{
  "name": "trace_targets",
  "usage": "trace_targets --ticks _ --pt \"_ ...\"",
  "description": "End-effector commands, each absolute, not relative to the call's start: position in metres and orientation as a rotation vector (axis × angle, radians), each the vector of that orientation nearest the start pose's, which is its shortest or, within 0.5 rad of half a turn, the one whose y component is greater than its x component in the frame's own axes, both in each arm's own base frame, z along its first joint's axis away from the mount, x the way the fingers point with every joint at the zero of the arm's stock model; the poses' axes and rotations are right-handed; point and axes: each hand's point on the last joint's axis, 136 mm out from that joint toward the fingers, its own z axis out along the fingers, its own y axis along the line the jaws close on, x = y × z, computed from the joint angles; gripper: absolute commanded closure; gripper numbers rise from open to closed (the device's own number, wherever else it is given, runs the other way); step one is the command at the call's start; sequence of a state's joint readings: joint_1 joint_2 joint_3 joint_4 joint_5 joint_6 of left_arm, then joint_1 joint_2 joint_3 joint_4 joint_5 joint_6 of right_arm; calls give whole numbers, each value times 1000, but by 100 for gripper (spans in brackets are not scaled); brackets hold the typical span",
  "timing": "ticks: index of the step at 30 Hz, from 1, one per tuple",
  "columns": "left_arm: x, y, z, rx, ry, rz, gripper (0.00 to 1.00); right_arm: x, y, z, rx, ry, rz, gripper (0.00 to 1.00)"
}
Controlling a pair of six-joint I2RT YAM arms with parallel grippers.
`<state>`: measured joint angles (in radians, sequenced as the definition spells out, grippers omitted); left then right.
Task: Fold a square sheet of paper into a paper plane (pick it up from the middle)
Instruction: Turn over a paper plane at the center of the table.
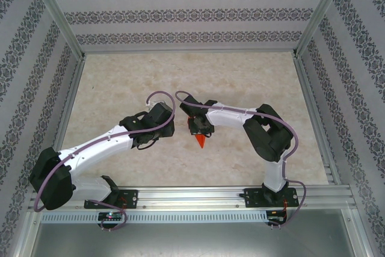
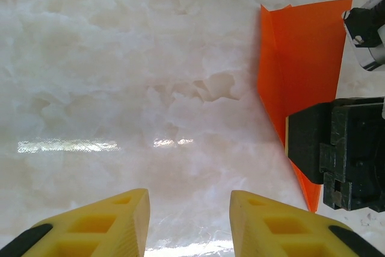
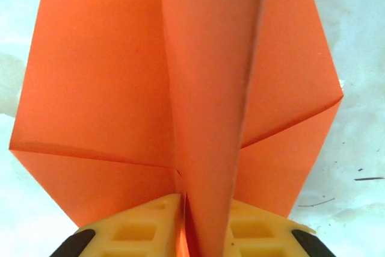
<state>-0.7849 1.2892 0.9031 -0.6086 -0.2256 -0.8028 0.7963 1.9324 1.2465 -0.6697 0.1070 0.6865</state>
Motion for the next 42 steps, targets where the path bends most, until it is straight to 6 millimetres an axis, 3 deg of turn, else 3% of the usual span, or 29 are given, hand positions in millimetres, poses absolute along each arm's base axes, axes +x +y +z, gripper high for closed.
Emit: trace_targets --ticks 1,7,14,26,31,36,42 --pt "267 -207 134 -144 2524 -380 59 285 265 -7 -111 2942 71 79" --pt "268 -209 131 -134 2536 -382 59 269 260 -32 -85 3002 4 76" --pt "267 -209 130 -139 2539 -377 59 260 254 -44 -105 3029 -118 73" --pt "270 -210 133 -137 2536 -374 59 263 255 -41 -111 3020 -132 67" --pt "269 -205 139 -157 2518 -365 59 259 260 -26 -129 2995 -120 66" --pt "270 -195 146 -203 2474 -349 59 250 255 -32 -145 3007 -170 64" --pt "270 -191 152 -209 2454 -340 59 254 252 -36 -168 3011 -203 61"
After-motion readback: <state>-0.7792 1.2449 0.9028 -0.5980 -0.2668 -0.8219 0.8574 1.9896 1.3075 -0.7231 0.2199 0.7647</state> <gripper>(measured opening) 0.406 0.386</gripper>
